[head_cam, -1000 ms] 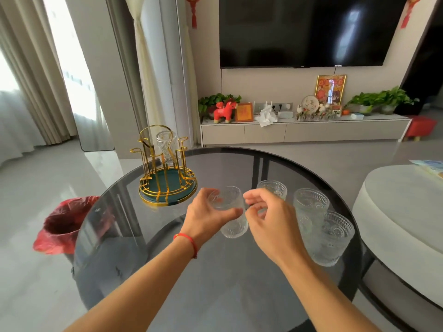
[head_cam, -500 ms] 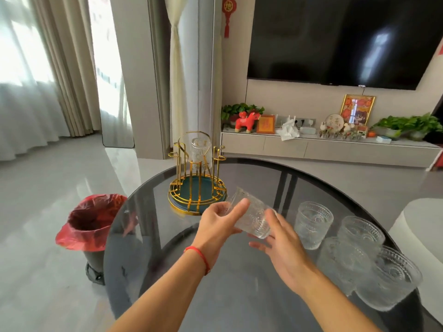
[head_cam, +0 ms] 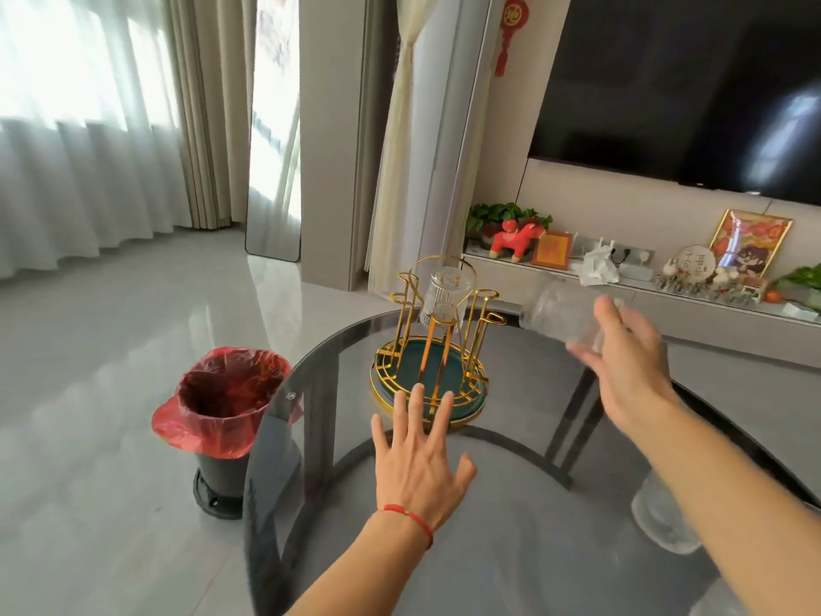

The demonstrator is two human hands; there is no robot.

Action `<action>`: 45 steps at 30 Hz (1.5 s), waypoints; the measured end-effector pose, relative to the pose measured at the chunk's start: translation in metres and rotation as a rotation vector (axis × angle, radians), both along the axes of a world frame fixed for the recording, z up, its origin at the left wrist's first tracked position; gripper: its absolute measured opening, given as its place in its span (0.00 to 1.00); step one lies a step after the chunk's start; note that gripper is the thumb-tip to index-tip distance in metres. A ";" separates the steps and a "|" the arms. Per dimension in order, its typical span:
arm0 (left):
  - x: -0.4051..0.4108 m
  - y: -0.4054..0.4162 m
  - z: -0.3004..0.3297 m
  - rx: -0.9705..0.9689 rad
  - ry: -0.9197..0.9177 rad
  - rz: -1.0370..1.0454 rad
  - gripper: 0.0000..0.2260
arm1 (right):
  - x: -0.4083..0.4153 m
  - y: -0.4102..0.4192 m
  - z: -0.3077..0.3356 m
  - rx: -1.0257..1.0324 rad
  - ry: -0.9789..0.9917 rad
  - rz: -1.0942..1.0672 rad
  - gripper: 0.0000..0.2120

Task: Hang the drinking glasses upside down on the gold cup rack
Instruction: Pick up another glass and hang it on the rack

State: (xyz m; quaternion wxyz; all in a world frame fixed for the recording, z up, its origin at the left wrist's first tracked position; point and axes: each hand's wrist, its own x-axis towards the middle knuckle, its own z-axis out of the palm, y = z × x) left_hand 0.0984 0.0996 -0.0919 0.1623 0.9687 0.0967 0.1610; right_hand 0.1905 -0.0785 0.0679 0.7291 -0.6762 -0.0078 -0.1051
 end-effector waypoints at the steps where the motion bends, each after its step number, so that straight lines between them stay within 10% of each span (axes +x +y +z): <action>1: 0.002 0.000 -0.002 -0.023 0.012 0.009 0.37 | 0.014 0.011 0.013 -0.009 -0.023 -0.004 0.31; 8: 0.009 -0.005 -0.008 -0.010 0.065 0.034 0.36 | 0.076 0.090 0.080 -0.148 -0.214 0.032 0.08; 23: 0.006 -0.005 0.006 0.010 0.063 0.039 0.30 | 0.112 0.182 0.070 -0.752 -0.247 0.319 0.32; 45: 0.014 -0.002 -0.006 -0.013 0.050 0.029 0.31 | 0.109 0.214 0.048 -1.671 -0.265 0.351 0.32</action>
